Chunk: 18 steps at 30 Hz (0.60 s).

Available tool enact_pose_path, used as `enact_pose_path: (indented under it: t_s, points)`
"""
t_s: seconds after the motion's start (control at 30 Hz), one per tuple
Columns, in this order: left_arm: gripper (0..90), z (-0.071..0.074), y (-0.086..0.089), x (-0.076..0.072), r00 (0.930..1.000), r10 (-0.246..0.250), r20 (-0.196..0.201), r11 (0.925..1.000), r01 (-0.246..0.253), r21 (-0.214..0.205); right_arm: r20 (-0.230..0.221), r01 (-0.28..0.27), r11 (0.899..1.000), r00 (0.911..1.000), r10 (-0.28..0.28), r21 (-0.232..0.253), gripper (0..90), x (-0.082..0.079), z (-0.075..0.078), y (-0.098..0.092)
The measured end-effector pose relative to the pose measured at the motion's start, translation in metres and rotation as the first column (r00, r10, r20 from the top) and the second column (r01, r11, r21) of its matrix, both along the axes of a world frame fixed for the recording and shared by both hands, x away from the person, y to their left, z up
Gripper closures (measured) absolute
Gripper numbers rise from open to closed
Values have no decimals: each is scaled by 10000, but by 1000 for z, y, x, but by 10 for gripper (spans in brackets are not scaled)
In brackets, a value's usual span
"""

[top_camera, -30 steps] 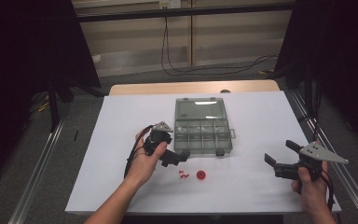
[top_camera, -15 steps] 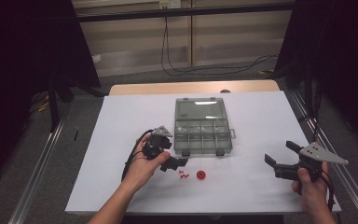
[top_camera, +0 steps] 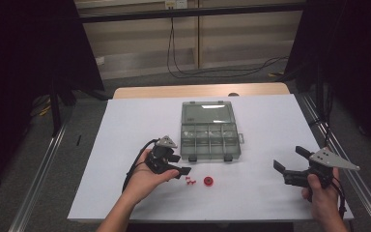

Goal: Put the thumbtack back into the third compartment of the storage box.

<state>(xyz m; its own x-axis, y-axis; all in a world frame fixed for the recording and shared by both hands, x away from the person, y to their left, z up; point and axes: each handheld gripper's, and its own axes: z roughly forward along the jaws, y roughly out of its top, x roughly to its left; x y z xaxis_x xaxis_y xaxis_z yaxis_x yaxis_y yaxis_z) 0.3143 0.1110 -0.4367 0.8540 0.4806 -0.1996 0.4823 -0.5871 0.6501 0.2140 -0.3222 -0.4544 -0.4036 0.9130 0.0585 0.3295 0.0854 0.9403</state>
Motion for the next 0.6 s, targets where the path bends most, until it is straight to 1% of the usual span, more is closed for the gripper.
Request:
enact_pose_path:
  t_s: [0.07,0.1,0.13,0.17,0.2,0.23,0.27,0.3,0.33,0.37,0.43,0.47,0.5,0.53,0.57,0.6]
  points:
    - [455,-3,-2,-1,9996,-260,52,9994,259,235,-6,16,10000,10000,-16,-12,25,0,0,0]
    - [488,-4,-3,-2,9996,-287,-21,9993,287,225,0,5,10000,10000,-5,-29,25,0,0,0]
    - [534,-5,-5,-2,9986,-520,-53,9982,521,303,-3,5,10000,10000,-5,-23,25,-1,0,0]
    - [556,-5,-7,-3,9987,-514,-66,9979,516,380,-15,19,10000,10000,-19,-34,25,-1,0,1]
    - [583,-7,-9,-4,9981,-619,-8,9969,618,492,-8,17,10000,10000,-17,-46,25,-1,0,0]
    - [604,-8,-11,-5,9984,-565,-80,9975,567,418,-24,9,10000,10000,-9,-34,25,-1,0,0]
    - [620,-9,-12,-4,9980,-628,-33,9965,629,556,-25,-4,10000,10000,4,-41,26,-1,-1,0]
    - [628,-10,-13,-4,9976,-692,-20,9957,692,612,-35,-15,10000,10000,15,-44,26,-1,-1,0]
    - [639,-11,-15,-5,9981,-616,-16,9959,615,665,-46,20,10000,10000,-20,-65,26,-1,-1,0]
    - [652,-13,-16,-4,9975,-705,-13,9949,704,716,-59,23,10000,10000,-24,-61,26,-2,-1,0]
    - [675,-16,-18,-5,9976,-688,-124,9948,695,742,-77,38,10000,10000,-38,-60,26,-2,-1,0]
    - [694,-16,-19,-5,9968,-787,-149,9925,798,923,-73,20,10000,10000,-20,-72,26,-2,-1,0]
    - [709,-18,-19,-5,9960,-888,-124,9918,895,914,-82,32,10000,10000,-33,-49,26,-2,-2,0]
    - [720,-19,-18,-3,9931,-1166,-98,9864,1170,1150,-75,37,10000,10000,-37,-50,27,-2,-2,-1]
    - [723,-20,-19,-3,9938,-1098,-170,9866,1111,1197,-88,37,10000,10000,-37,-64,27,-2,-2,-1]
    - [726,-21,-20,-4,9950,-987,-129,9887,996,1124,-103,30,10000,9999,-30,-60,27,-2,-2,-1]
